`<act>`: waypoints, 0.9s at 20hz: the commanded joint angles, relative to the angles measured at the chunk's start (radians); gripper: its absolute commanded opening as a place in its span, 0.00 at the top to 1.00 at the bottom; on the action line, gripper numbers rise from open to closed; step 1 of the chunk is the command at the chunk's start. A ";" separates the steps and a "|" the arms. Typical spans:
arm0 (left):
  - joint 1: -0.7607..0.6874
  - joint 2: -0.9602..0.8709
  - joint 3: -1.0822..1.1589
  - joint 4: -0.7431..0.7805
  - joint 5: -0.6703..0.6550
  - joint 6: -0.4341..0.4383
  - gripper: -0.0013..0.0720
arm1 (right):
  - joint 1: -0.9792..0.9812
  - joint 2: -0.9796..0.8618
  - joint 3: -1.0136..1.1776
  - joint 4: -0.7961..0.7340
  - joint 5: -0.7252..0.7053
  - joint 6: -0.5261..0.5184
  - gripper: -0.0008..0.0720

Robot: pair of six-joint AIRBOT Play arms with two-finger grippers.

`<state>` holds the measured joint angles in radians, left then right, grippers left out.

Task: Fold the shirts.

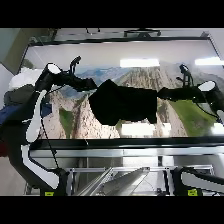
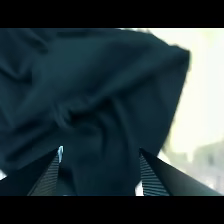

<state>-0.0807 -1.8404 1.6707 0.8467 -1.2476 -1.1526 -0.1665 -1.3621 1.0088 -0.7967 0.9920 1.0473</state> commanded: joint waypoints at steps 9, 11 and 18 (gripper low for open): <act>-0.113 -0.143 0.023 -0.003 0.067 0.057 0.04 | 0.020 0.033 -0.327 0.053 -0.116 0.022 0.24; -0.131 -0.143 0.023 -0.001 0.087 0.057 0.22 | 0.076 0.023 -0.326 0.079 -0.190 0.022 0.24; -0.082 -0.124 0.023 -0.011 0.069 0.021 0.96 | 0.162 -0.030 -0.290 0.209 -0.221 -0.137 0.97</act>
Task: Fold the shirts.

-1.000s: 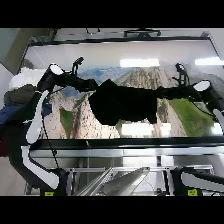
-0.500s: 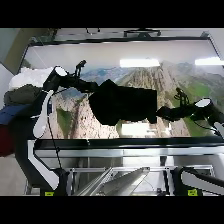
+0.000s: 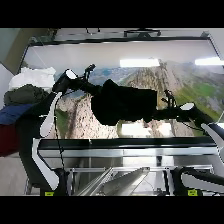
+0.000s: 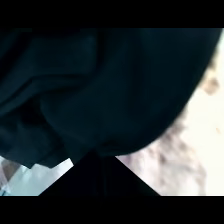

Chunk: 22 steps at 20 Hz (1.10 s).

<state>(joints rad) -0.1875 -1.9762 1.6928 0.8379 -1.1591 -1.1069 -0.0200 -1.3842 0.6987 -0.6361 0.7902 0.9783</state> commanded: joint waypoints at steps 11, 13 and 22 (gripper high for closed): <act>0.125 0.304 -0.290 -0.003 -0.288 -0.066 0.96 | -0.143 -0.341 0.775 -0.160 0.176 0.068 0.97; 0.111 0.386 -0.451 -0.003 -0.283 -0.091 0.96 | -0.141 -0.439 0.916 -0.174 0.211 0.123 0.97; 0.062 0.527 -0.653 0.008 -0.008 -0.087 0.01 | -0.208 -0.435 1.002 -0.179 0.493 0.166 0.52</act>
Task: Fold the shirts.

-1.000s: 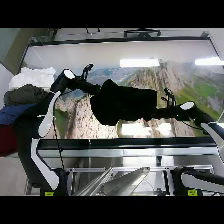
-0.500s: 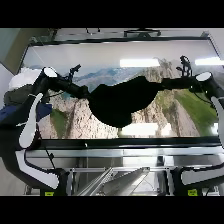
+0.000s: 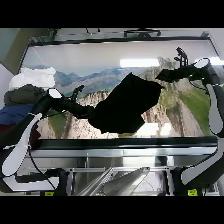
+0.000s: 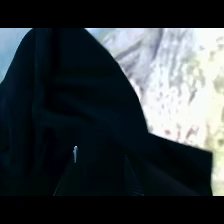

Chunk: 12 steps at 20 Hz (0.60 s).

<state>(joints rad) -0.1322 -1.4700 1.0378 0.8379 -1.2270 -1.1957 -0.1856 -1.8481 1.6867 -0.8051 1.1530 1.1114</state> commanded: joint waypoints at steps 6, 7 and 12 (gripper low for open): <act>0.016 0.021 0.088 0.001 -0.061 0.001 0.01 | -0.150 0.277 -0.412 -0.011 0.209 0.036 0.52; -0.002 0.021 0.075 0.001 -0.083 0.002 0.01 | -0.136 0.328 -0.521 -0.010 0.158 0.011 0.51; -0.068 0.021 -0.024 0.106 -0.007 0.002 0.01 | 0.027 0.387 -0.863 0.089 -0.055 -0.068 0.35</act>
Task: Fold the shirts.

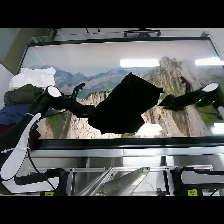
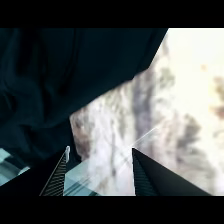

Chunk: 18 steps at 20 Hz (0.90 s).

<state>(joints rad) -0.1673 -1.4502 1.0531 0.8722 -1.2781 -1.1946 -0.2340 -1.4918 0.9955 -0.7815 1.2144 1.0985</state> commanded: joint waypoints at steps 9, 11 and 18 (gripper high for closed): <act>-0.037 -0.108 -0.057 0.016 0.116 0.012 0.04 | 0.343 -0.097 -0.186 0.203 -0.186 -0.109 0.64; -0.037 -0.134 -0.057 0.018 0.109 0.017 0.48 | 0.341 -0.097 -0.185 0.203 -0.171 -0.108 0.70; -0.038 -0.148 -0.046 0.016 0.087 0.027 0.95 | 0.334 -0.040 -0.185 0.199 -0.156 -0.109 0.97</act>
<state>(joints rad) -0.2047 -1.5929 0.9981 0.8890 -1.1713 -1.1698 0.1024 -1.5593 0.8097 -0.6010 1.0401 0.9916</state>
